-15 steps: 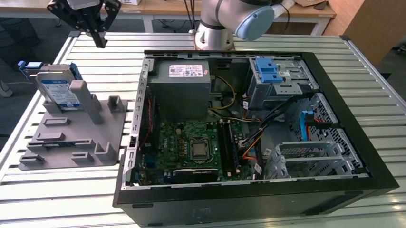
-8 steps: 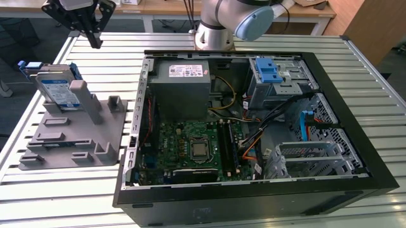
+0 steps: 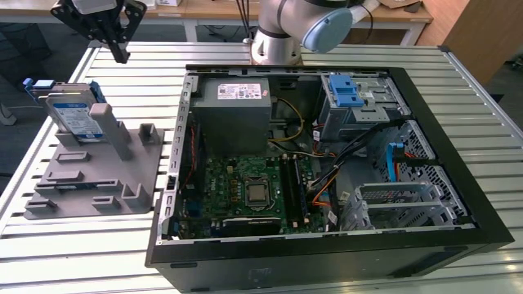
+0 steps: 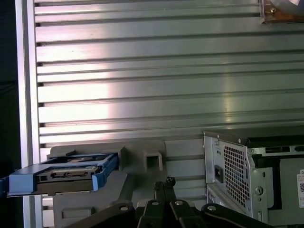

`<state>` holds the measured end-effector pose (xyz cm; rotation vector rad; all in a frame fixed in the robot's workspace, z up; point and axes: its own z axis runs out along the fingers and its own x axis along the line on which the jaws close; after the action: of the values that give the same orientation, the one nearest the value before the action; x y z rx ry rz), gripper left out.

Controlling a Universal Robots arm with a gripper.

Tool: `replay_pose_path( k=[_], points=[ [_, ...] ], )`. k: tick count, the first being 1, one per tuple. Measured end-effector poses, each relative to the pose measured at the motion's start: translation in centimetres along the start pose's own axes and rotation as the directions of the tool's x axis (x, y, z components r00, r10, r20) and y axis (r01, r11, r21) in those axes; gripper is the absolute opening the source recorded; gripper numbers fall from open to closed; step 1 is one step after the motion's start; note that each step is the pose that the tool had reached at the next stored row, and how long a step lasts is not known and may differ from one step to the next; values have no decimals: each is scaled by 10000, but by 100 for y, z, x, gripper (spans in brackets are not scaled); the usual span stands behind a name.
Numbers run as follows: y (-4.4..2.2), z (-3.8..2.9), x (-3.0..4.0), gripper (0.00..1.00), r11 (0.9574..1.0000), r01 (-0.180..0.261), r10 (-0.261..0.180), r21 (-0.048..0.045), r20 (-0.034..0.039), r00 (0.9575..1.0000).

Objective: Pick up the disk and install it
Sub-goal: 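Reach for the disk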

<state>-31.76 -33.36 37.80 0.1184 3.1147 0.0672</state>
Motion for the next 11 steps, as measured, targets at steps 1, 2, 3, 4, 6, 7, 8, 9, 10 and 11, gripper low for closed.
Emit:
replay_pose_path(
  k=[1, 2, 3, 4, 6, 7, 8, 9, 10, 11],
  points=[
    [-2, 1, 25, 11, 10000, 0, 0, -1, 1, 10000],
    [-5, 2, 56, 11, 10000, 1, -1, -1, 2, 10000],
    [-7, 2, 87, 11, 10000, 1, -1, -1, 1, 10000],
    [-9, 4, 116, 11, 10000, 1, -1, -1, 2, 10000],
    [-16, 6, 184, 11, 10000, 2, -2, 0, 2, 10000],
    [-20, 7, 220, 11, 10000, 2, -2, 0, 1, 10000],
    [-24, 9, 252, 11, 10000, 2, -2, 0, 2, 10000],
    [-27, 11, 283, 11, 10000, 2, -2, 0, 2, 10000],
    [-31, 12, 313, 11, 10000, 2, -2, 1, 0, 10000],
    [-37, 15, 349, 11, 10000, 1, -1, 0, 1, 10000]
  ],
)
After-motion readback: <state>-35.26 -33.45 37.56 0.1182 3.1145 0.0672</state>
